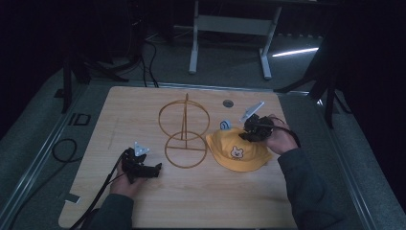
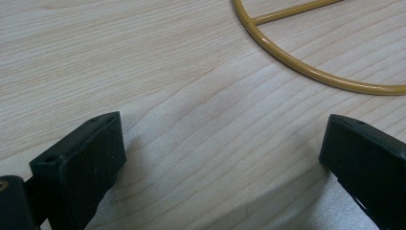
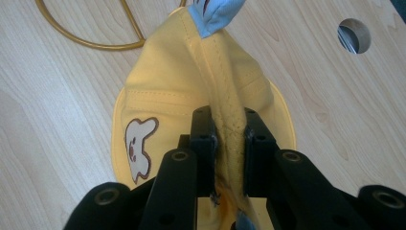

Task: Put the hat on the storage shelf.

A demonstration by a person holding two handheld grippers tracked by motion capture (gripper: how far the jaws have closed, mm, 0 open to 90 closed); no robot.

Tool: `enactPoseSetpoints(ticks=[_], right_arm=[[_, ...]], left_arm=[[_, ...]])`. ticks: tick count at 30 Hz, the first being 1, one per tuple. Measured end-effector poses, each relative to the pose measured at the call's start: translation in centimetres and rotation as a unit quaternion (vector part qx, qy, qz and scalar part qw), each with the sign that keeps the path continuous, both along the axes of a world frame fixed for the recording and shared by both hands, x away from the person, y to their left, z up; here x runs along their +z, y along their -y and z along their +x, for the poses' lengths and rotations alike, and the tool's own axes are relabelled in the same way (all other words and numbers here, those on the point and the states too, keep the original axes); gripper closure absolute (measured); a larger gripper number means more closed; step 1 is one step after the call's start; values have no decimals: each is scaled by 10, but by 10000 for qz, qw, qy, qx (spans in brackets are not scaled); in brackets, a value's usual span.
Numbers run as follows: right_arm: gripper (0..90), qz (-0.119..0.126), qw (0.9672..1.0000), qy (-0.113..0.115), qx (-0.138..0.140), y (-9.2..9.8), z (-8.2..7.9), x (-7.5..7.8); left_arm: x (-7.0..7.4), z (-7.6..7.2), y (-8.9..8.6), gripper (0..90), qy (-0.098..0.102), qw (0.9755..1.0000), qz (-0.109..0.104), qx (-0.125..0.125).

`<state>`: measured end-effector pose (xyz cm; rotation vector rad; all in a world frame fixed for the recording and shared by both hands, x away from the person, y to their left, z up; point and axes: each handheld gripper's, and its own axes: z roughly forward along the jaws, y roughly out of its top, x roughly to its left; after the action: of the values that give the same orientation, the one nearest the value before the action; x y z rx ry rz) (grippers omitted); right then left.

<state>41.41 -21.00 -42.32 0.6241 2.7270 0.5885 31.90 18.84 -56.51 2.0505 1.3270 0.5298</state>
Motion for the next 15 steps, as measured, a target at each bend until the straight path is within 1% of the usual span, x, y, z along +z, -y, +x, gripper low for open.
enactPoseSetpoints(ticks=[15], right_arm=[[789, 148, 9996, 236, -46, 9, -8, 6]], left_arm=[[0, 0, 0, 19, 3, 10000, 5, -3]])
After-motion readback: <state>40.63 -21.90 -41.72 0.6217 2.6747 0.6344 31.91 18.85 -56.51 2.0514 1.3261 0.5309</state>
